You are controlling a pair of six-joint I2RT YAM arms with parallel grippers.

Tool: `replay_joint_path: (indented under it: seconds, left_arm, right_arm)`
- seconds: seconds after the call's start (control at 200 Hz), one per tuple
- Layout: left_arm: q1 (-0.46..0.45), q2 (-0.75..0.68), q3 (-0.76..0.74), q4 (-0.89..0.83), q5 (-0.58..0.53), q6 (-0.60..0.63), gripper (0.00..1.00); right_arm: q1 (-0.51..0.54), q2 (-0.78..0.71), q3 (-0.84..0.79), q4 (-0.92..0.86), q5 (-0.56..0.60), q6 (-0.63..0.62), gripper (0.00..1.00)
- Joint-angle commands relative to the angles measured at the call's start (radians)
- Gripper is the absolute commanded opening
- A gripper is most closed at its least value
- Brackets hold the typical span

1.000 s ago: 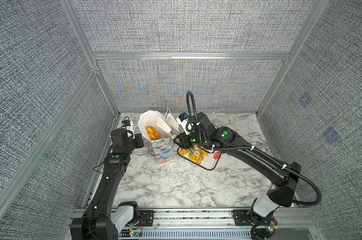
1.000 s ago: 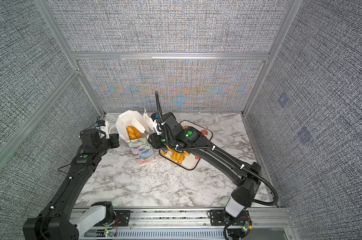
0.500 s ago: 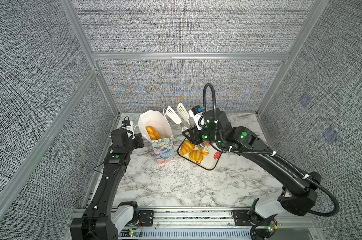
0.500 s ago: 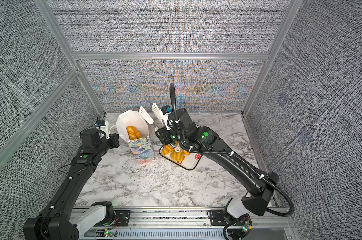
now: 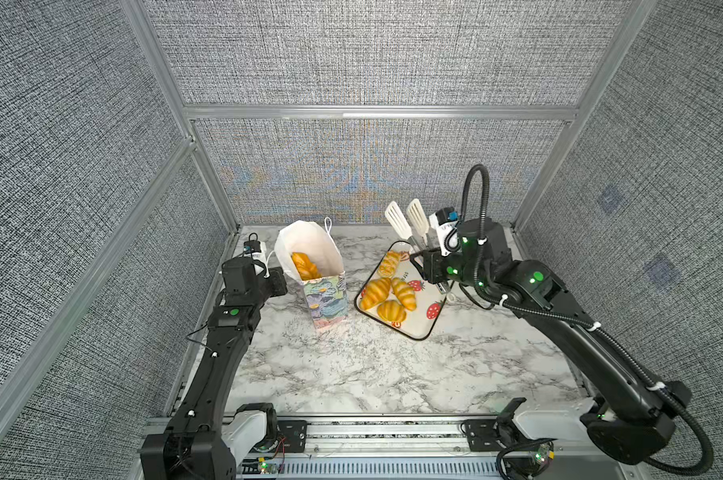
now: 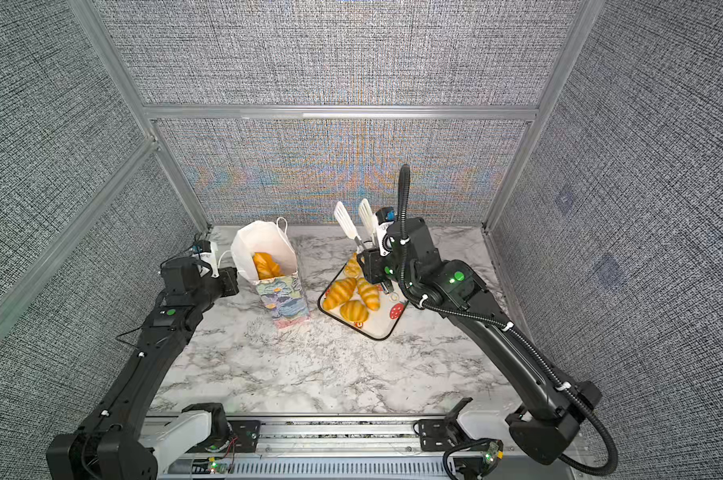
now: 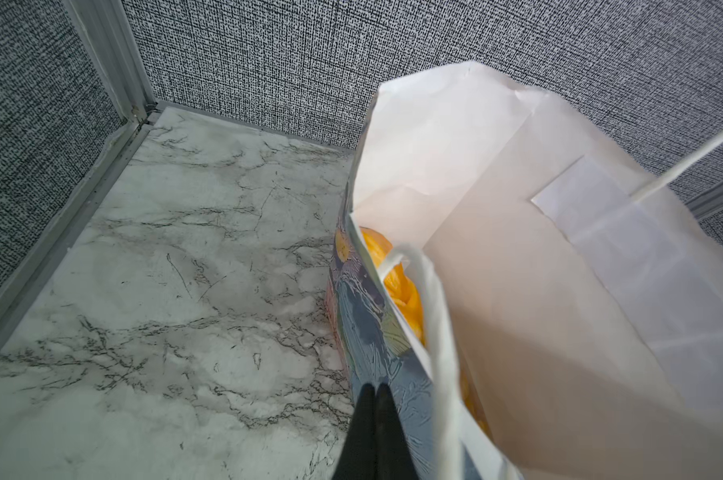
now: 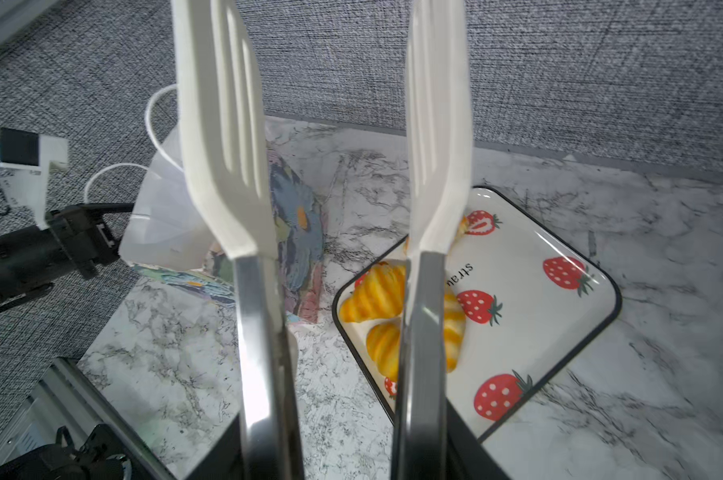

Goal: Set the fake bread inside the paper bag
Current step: 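Move the empty tongs with the right gripper back over the bread tray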

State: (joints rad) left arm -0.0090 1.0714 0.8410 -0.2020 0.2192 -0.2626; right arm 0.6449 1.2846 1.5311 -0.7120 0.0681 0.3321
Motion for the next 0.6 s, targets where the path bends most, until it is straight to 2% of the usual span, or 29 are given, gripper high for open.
replay_joint_path:
  seconds: [0.0, 0.225, 0.595]
  left_arm:
    - [0.002, 0.002, 0.000, 0.022, 0.003, 0.002, 0.00]
    - [0.001, 0.005, 0.001, 0.022, 0.006, 0.002, 0.00]
    - [0.003, 0.005, 0.001, 0.022, 0.007, 0.001, 0.00]
  right_arm:
    - [-0.047, -0.014, -0.039, -0.007, -0.026, 0.040, 0.50]
    - [-0.118, 0.011, -0.108, -0.028, -0.048, 0.071, 0.50]
    - [-0.158, 0.115, -0.205, -0.032, -0.071, 0.111, 0.50]
